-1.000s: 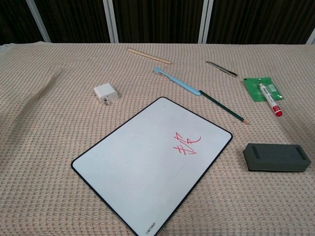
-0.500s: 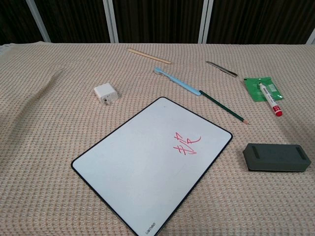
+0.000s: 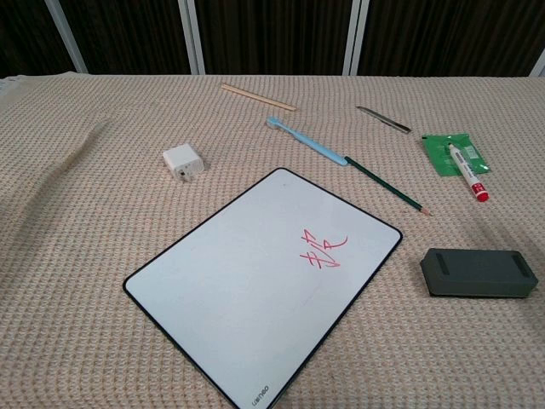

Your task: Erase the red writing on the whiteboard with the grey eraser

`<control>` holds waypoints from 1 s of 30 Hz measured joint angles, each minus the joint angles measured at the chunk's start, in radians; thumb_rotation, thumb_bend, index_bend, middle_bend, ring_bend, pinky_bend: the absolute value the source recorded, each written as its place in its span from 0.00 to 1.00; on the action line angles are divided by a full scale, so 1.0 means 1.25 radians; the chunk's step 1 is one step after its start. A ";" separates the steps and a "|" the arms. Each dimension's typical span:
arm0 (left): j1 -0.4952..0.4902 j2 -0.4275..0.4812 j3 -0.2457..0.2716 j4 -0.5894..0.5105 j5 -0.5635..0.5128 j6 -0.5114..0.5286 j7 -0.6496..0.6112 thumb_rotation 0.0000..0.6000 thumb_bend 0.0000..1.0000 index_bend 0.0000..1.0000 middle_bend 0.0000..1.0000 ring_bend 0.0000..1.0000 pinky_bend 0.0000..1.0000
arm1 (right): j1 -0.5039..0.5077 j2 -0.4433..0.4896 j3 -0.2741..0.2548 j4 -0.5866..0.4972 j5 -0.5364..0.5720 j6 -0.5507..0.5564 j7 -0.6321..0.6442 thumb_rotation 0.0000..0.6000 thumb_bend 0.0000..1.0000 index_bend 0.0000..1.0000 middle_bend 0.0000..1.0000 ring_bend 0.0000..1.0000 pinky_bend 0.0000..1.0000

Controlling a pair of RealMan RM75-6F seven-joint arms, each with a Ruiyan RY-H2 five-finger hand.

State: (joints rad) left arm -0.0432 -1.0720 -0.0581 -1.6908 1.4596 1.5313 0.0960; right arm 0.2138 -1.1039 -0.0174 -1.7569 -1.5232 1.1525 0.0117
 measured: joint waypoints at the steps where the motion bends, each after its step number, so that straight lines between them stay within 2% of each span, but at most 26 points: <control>1: 0.000 0.000 -0.001 0.000 -0.001 0.000 0.000 1.00 0.53 0.09 0.01 0.00 0.00 | 0.008 -0.003 0.003 -0.001 0.008 -0.009 -0.008 1.00 0.08 0.03 0.15 0.14 0.16; 15: -0.002 0.002 -0.005 0.000 -0.013 -0.006 -0.002 1.00 0.53 0.09 0.01 0.00 0.00 | 0.107 -0.107 0.045 -0.005 0.147 -0.135 -0.177 1.00 0.14 0.16 0.26 0.22 0.26; 20: -0.003 0.004 -0.006 -0.001 -0.015 -0.008 -0.002 1.00 0.53 0.09 0.01 0.00 0.00 | 0.126 -0.148 0.050 -0.001 0.184 -0.146 -0.222 1.00 0.20 0.20 0.30 0.27 0.34; 30: -0.004 0.004 -0.007 -0.002 -0.019 -0.010 -0.001 1.00 0.53 0.09 0.01 0.00 0.00 | 0.147 -0.201 0.051 0.019 0.222 -0.137 -0.283 1.00 0.29 0.30 0.35 0.33 0.39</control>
State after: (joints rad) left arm -0.0477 -1.0672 -0.0671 -1.6927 1.4363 1.5194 0.0950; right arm 0.3972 -1.3552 0.0464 -1.7337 -1.2451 0.9816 -0.3420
